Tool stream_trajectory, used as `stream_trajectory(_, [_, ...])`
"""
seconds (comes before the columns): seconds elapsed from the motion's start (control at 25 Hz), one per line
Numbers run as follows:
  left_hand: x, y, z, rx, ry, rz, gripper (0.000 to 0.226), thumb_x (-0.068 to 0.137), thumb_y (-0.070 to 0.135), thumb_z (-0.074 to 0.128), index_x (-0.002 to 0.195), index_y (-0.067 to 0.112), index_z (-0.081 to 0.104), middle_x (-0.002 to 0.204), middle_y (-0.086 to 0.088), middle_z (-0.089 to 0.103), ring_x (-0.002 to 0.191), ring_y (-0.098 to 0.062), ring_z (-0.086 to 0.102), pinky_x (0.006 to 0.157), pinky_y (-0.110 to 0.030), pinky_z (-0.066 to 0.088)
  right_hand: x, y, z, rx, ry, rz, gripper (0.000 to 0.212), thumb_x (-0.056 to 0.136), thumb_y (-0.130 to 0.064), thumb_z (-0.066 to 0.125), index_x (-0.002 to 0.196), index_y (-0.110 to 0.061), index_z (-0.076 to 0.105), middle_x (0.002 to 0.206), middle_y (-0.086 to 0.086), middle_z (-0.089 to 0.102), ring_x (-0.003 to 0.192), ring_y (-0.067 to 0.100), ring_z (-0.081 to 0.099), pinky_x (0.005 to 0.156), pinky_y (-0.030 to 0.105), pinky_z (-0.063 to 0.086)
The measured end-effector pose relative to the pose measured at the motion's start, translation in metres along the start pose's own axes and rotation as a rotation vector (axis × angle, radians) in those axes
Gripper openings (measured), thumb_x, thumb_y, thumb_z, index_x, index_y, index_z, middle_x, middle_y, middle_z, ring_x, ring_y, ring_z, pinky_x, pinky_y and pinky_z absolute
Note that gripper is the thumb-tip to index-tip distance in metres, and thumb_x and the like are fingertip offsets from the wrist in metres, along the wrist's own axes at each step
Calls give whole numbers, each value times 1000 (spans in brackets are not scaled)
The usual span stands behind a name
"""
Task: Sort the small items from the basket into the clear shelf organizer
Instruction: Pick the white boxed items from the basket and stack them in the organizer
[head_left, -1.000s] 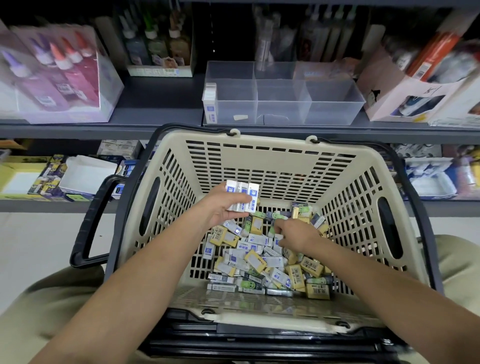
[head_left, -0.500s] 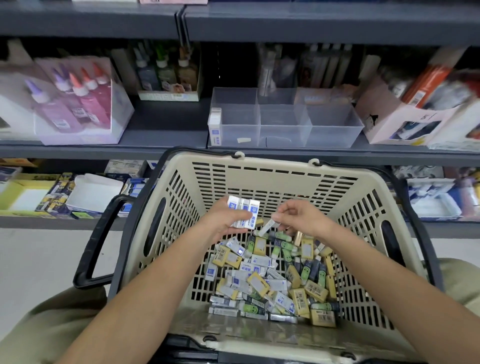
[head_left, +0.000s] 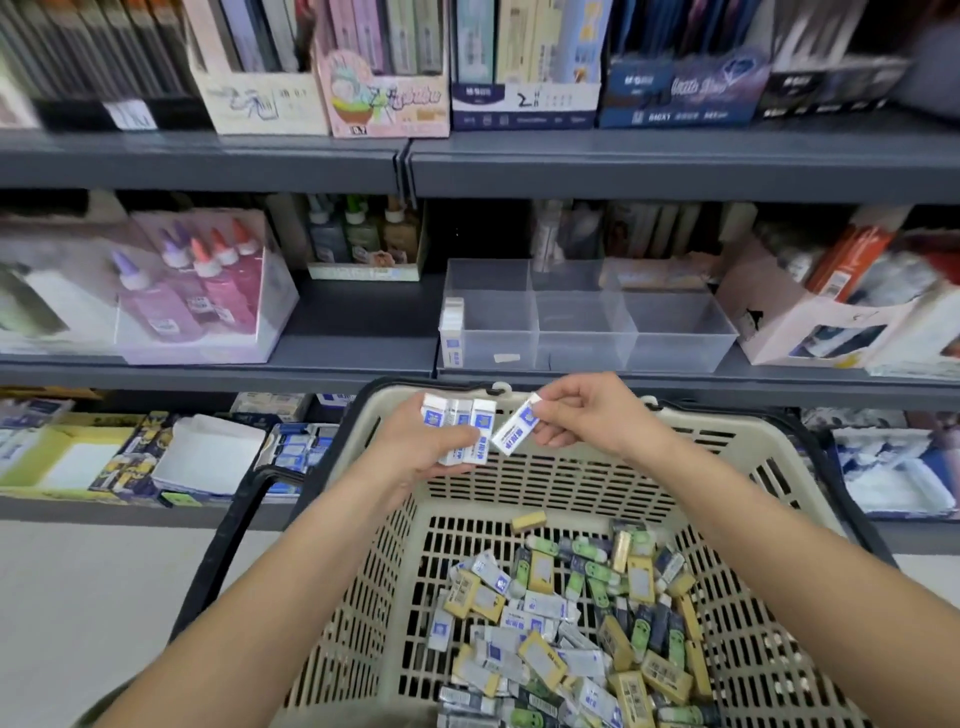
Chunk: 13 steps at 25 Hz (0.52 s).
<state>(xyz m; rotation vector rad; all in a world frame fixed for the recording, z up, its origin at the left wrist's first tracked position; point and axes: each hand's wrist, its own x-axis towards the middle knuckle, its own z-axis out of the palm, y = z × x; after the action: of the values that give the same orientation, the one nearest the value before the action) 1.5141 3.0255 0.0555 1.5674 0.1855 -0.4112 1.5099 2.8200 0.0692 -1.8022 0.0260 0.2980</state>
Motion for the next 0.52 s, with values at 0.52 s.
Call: stream_trajectory(0.52, [68,47,-38,-207,125,173,29,80,2,69,98,18,53,97,-7,69,84,-19,70,67,-31,58,154,-87,13,-636,347,-208,18,88,-21,58,106,-20,64,95,3,71,85,18,63,68,21,42])
